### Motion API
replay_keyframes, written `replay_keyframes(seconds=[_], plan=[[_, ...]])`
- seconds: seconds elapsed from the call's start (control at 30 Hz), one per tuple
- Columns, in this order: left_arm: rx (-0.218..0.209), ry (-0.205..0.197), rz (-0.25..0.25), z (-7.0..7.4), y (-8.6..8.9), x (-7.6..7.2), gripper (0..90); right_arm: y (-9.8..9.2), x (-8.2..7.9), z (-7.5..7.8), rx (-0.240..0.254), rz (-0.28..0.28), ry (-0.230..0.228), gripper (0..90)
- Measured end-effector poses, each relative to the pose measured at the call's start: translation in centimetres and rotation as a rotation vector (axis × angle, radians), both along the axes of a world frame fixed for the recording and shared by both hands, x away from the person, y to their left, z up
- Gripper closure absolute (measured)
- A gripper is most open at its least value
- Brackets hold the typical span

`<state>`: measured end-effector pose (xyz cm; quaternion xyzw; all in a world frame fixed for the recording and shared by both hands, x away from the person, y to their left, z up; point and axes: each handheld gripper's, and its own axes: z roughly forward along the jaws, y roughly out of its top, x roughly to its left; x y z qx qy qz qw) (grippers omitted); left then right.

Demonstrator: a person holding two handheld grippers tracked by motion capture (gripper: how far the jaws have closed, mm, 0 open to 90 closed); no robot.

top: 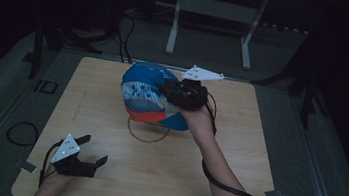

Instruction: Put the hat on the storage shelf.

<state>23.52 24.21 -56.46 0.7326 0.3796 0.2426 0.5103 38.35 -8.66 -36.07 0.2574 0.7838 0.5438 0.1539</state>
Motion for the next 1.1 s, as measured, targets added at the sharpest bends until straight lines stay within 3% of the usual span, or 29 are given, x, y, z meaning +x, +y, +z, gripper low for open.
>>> replay_keyframes(seconds=[0.47,0.67,0.87,1.1], plan=[[-0.002,0.006,-0.005,-0.1,0.0,0.1,2.8,-0.7,0.8,-0.6,0.0,-0.028,0.026,64.7],[-0.003,0.006,-0.007,-0.1,0.0,0.0,2.8,-0.7,0.6,-0.5,0.001,-0.019,0.017,63.2],[-0.008,0.007,-0.008,-0.1,0.0,0.0,2.8,-1.3,-0.1,-0.3,0.006,-0.004,0.004,54.8],[-0.008,0.009,-0.01,-0.1,0.0,0.1,2.8,-2.2,-0.7,-0.8,-0.023,0.027,0.003,40.3]])
